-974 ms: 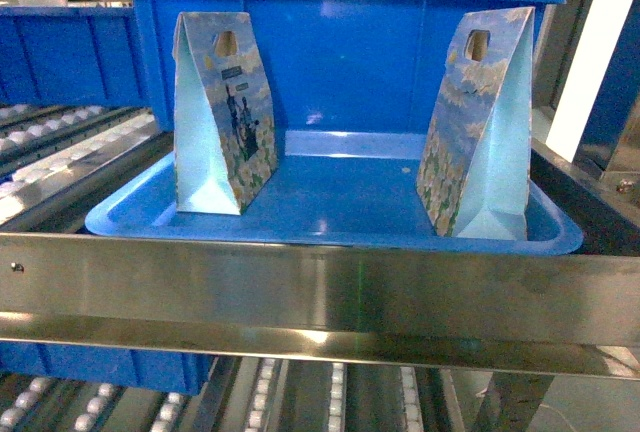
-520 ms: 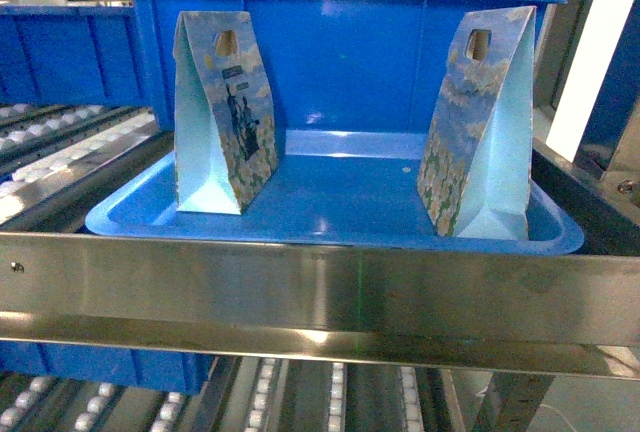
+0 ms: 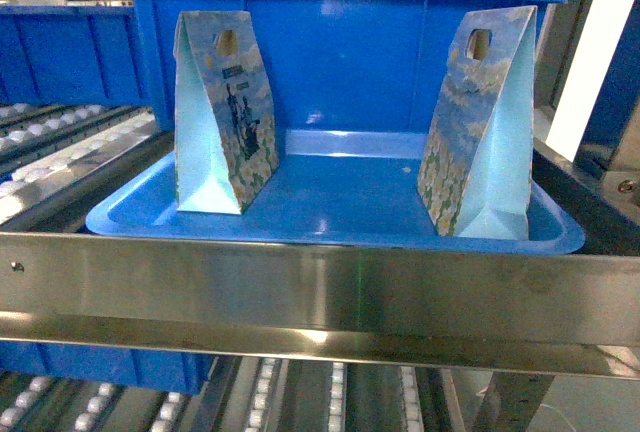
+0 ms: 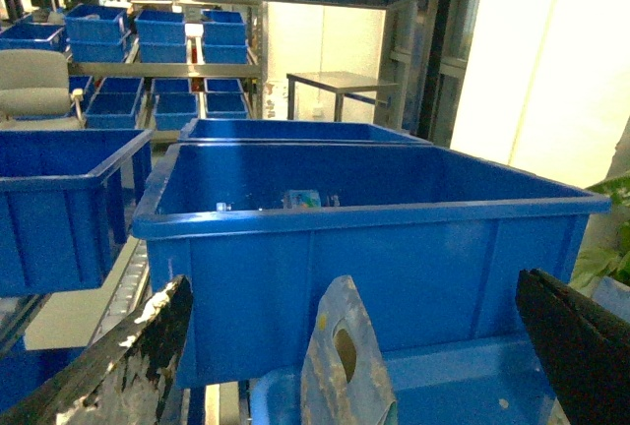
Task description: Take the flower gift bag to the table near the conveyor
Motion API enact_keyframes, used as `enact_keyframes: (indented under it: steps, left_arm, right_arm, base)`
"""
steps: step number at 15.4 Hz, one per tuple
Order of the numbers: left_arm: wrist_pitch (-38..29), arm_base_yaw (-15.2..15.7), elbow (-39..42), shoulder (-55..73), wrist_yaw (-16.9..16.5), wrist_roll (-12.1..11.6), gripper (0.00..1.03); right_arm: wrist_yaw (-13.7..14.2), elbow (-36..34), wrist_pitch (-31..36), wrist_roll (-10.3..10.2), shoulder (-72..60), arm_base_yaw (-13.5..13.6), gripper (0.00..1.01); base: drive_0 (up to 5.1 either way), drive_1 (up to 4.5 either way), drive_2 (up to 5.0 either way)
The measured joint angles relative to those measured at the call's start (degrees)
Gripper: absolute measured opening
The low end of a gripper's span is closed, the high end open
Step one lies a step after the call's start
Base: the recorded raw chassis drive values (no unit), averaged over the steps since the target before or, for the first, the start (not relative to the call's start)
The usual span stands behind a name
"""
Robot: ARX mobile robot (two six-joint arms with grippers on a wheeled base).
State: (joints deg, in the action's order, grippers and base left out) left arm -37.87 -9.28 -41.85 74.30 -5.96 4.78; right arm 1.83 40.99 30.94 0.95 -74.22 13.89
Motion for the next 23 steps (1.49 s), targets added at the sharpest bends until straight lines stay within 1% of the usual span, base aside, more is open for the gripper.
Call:
enact_keyframes:
  steps: [5,7,8,9,10,13,14,15,18,20,23]
  left_arm:
    - [0.0,-0.1,0.0,0.0,-0.1,0.0,0.98]
    - [-0.1,-0.1,0.0,0.0,0.0,0.0,0.98]
    - [-0.1,-0.1,0.0,0.0,0.0,0.0,0.98]
    - [0.0,-0.1,0.0,0.0,0.0,0.0,0.98]
    - [-0.1,-0.1,0.0,0.0,0.0,0.0,0.98]
    - [-0.1,-0.1,0.0,0.0,-0.1,0.0,0.98]
    - [0.0,-0.1,0.0,0.0,0.0,0.0,0.98]
    - [-0.1,-0.1,0.0,0.0,0.0,0.0,0.98]
    - [-0.1,-0.1,0.0,0.0,-0.1,0.0,0.98]
    - [0.0,-0.1,0.0,0.0,0.0,0.0,0.98]
    - [0.0,-0.1,0.0,0.0,0.0,0.0,0.98]
  right_arm:
    - [-0.1,-0.7,0.0,0.4,-0.1,0.1,0.98]
    - [0.1,-0.3,-1.4,0.4,-2.6,0.9,0.98]
    - [0.2,0.5,-2.3,0.9,-4.3,1.7,0.98]
    - [0.4,1.7,-2.3,1.2,-5.6,2.4,0.98]
    - [1.4,3.2,-2.3,1.3,-6.4,3.1,0.98]
    - [4.0,7.4,-3.5,1.7,-9.0,3.7,0.98]
    - [4.0,7.5,-3.7,1.7,-9.3,3.7,0.98]
    - [3.3,7.7,-4.3,1.5,-9.3,3.8,0.98]
    - [3.2,9.5,-5.1,1.2,-11.8,5.3,0.98]
    - [4.0,9.6,-5.2,1.2,-14.6,6.1,0.98]
    - [5.0,10.1,-5.6,1.2,-16.4,6.0,0.98]
  base:
    - [0.0,0.0,0.0]
    - [0.0,0.0,0.0]
    - [0.0,0.0,0.0]
    - [0.0,0.0,0.0]
    - [0.0,0.0,0.0]
    - [0.0,0.0,0.0]
    - [0.0,0.0,0.0]
    - [0.0,0.0,0.0]
    - [0.0,0.0,0.0]
    - [0.0,0.0,0.0]
    - [0.0,0.0,0.0]
